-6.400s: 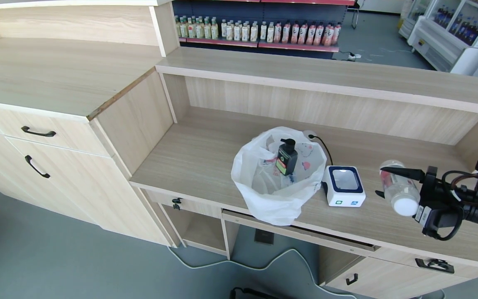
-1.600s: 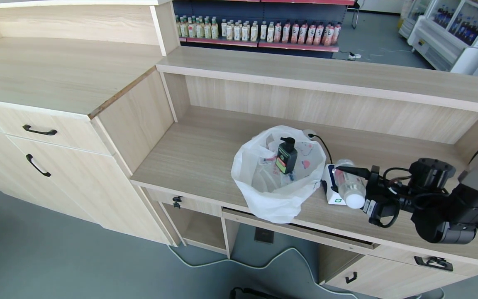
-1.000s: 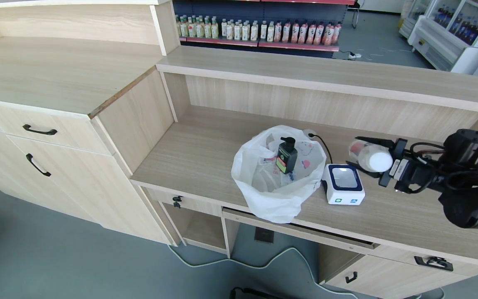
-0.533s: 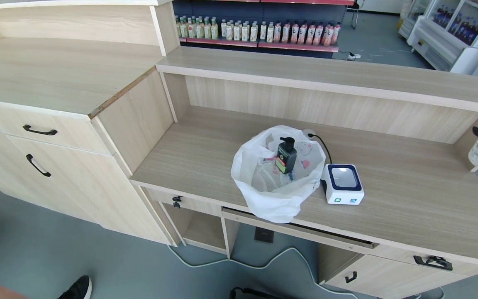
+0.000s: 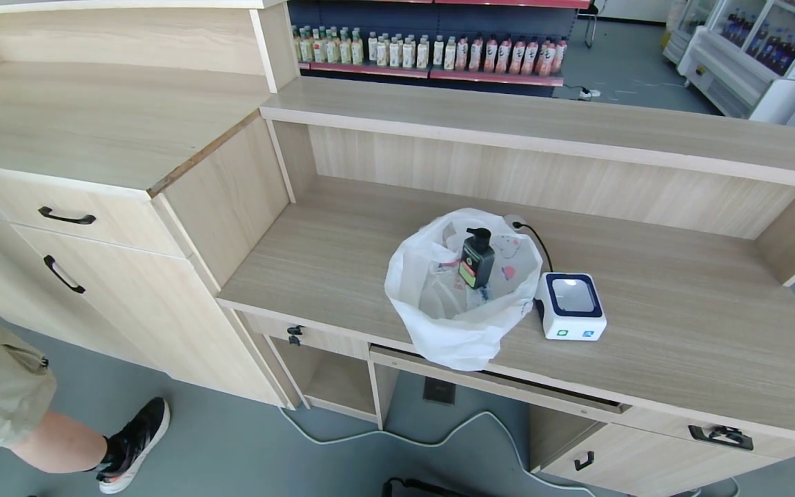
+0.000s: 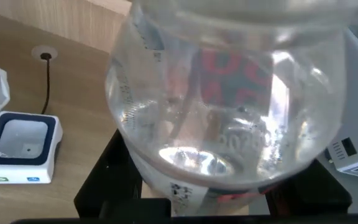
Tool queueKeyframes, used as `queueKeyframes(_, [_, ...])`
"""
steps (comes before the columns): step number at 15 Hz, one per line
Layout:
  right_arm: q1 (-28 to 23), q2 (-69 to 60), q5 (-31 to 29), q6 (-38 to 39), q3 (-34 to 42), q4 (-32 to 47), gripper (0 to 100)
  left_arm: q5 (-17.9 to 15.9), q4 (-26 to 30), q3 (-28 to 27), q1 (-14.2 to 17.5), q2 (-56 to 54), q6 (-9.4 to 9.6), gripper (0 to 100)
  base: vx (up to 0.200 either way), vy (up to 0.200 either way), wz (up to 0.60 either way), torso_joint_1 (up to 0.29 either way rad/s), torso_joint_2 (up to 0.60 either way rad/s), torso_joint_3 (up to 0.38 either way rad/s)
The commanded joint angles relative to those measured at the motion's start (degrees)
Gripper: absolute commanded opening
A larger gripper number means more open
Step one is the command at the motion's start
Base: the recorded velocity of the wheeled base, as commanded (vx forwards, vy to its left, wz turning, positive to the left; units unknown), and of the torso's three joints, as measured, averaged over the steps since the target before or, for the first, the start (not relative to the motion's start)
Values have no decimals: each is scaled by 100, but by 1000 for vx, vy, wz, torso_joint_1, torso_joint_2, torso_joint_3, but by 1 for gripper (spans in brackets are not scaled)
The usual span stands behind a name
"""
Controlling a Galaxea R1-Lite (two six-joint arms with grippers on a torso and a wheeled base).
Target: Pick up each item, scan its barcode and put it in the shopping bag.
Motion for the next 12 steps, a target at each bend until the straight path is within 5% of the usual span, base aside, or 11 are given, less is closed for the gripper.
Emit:
queueKeyframes(1, [272,-154,-106,-5,129,191,0,2,-4,-4,4,-2,1,100,0,0,0,0,0,0])
queueKeyframes(4, [615,-347,-528,-5,137,552,0,2,-4,-4,4,-2,1,100,0,0,0,0,0,0])
queueKeyframes(12, [949,-391,-537,-5,260,525,0,2,-4,5,4,-2,1,100,0,0,0,0,0,0])
